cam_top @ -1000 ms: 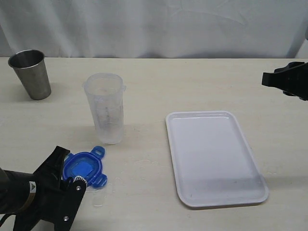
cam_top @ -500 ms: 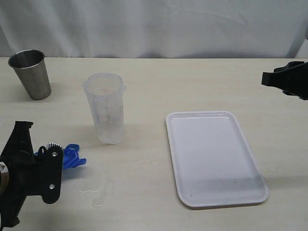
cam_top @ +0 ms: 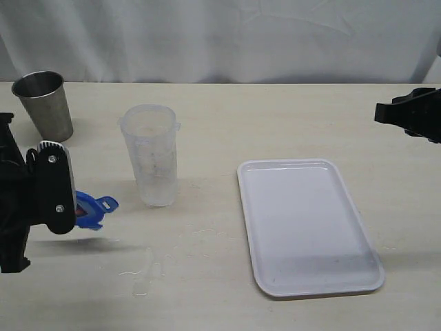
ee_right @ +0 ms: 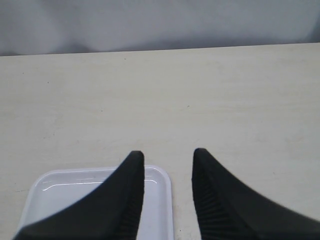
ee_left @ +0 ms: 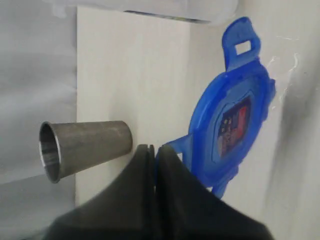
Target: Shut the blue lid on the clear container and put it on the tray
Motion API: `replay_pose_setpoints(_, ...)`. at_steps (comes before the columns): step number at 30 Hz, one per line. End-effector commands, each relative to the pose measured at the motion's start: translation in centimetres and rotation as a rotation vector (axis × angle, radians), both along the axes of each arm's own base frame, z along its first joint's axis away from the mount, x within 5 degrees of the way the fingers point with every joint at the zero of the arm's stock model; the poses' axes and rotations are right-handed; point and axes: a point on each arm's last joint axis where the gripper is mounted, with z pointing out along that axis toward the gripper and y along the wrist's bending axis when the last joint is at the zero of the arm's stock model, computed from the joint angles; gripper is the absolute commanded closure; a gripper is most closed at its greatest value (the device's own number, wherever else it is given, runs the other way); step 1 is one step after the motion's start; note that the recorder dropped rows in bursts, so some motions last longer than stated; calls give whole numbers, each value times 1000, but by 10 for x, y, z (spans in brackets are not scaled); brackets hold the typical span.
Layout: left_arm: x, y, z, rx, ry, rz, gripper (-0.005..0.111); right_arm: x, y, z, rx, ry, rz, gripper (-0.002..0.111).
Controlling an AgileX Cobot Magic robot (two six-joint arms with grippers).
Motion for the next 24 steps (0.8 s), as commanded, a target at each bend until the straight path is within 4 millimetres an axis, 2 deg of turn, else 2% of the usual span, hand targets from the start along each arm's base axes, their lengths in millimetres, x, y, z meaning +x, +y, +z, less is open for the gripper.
replay_pose_setpoints(1, 2, 1, 13, -1, -44, 13, 107, 0, -1, 0, -6, -7, 5, 76)
replay_pose_setpoints(10, 8, 4, 51, -46, -165, 84, 107, 0, -1, 0, -6, -7, 5, 76)
replay_pose_setpoints(17, 0, 2, 83, -306, -199, 155, 107, 0, -1, 0, -5, -11, 7, 76)
replay_pose_setpoints(24, 4, -16, 118, -569, -248, 71, 107, 0, -1, 0, -6, -9, 6, 76)
